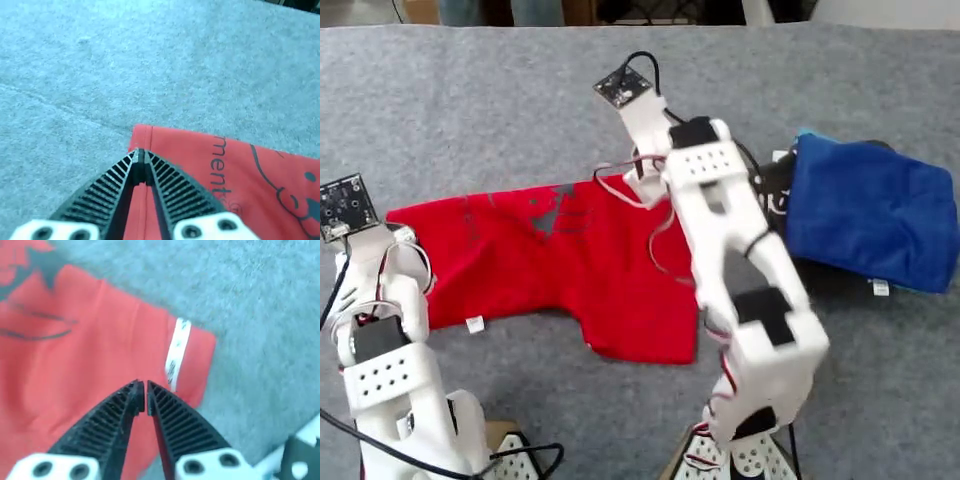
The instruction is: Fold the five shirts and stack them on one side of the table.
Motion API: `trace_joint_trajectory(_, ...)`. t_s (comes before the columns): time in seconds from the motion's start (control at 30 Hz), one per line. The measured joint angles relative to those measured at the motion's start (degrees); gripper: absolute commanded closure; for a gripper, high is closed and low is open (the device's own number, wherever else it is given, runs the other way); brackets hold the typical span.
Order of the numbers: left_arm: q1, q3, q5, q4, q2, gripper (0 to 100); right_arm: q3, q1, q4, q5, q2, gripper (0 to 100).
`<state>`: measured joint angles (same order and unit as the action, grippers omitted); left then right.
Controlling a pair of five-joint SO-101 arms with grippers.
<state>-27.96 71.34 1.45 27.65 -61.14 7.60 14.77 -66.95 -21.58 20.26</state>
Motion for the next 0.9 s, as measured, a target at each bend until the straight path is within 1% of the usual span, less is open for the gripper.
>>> trace_joint_trajectory(0.13, 0.00, -1.93, -0.09, -2.02, 7.82, 97, 9.67, -0.09, -2.64, 0.00, 8.70, 97.6)
trace_joint_trajectory(0.3, 0.00, -13.98, -0.53, -2.29, 26.20, 97, 21.63, -0.09, -8.18, 0.00, 16.00, 97.6)
trace_joint_trajectory(0.47, 0.00, -25.32, -0.53, -2.99, 44.84, 97, 30.24, -0.09, -10.55, 0.00, 22.33, 97.6)
trace_joint_trajectory(0.53, 0.00, -29.10, -0.53, -4.13, 51.52, 97, 32.79, -0.09, -10.55, 0.00, 24.97, 97.6)
trace_joint_trajectory(0.63, -0.09, -34.20, -0.70, -8.00, 60.75, 97, 36.22, -0.09, -10.90, 0.00, 29.19, 97.6)
trace_joint_trajectory(0.77, -1.49, -41.14, -3.69, -9.93, 68.57, 97, 40.44, -0.09, -10.90, 0.00, 34.37, 97.6)
trace_joint_trajectory(0.9, -2.20, -44.57, -4.31, -10.11, 73.93, 97, 44.84, -0.44, -11.08, 0.00, 39.21, 97.6)
